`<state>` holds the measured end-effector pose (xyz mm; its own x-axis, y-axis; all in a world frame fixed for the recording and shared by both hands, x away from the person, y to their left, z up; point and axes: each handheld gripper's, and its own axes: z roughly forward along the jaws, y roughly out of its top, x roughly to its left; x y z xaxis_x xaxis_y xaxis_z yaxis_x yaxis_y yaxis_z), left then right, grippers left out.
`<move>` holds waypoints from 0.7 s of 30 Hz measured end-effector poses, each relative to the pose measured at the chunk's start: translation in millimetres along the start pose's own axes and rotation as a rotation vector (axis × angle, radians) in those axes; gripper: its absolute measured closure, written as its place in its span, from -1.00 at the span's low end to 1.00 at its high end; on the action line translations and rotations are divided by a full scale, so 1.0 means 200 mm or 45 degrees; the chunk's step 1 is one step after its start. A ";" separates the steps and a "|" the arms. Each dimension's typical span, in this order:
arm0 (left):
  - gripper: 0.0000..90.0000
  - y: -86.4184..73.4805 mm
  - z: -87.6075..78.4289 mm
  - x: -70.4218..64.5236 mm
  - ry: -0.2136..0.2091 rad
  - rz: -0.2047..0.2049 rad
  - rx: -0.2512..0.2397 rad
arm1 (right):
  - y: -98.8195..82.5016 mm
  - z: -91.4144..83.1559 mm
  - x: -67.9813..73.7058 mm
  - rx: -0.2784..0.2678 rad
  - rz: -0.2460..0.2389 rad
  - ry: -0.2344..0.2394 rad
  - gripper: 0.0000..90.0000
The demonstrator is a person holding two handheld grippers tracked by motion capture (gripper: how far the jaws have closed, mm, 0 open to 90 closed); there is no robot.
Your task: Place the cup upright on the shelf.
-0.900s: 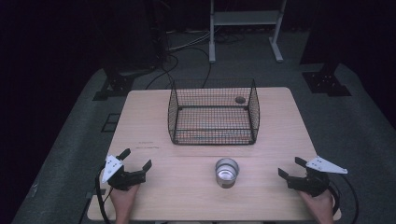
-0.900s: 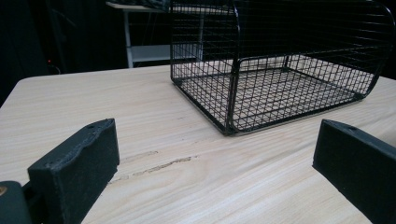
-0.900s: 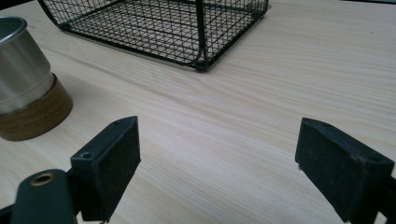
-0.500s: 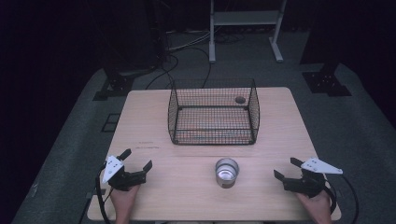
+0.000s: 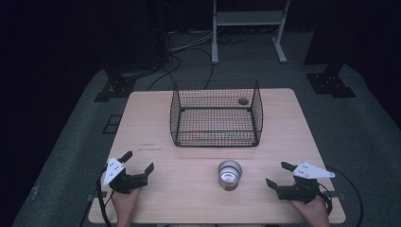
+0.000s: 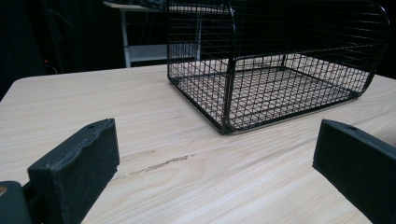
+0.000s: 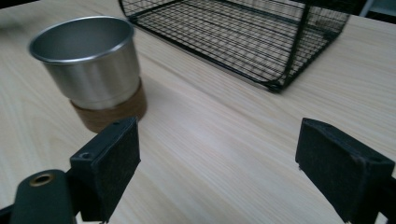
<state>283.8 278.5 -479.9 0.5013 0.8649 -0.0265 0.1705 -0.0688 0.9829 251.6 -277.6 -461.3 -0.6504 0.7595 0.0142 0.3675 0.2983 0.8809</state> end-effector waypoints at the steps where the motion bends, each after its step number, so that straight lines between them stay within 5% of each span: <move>1: -1.00 0.00 0.00 0.00 0.000 0.000 0.000 | 0.00 0.00 0.00 0.000 0.000 0.000 -0.71; 10: -1.00 0.00 0.00 0.00 -0.001 -0.001 -0.003 | 0.07 0.03 0.13 -0.008 -0.092 0.099 -0.71; 21: -1.00 0.00 0.00 0.00 -0.001 0.004 -0.007 | 0.10 0.12 0.24 0.041 -0.107 0.236 -0.81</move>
<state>283.5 278.7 -479.5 0.5028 0.8641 -0.0235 0.1639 -0.0687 0.9841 244.2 -221.9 -455.0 -0.7899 0.6124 0.0304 0.3255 0.3768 0.8672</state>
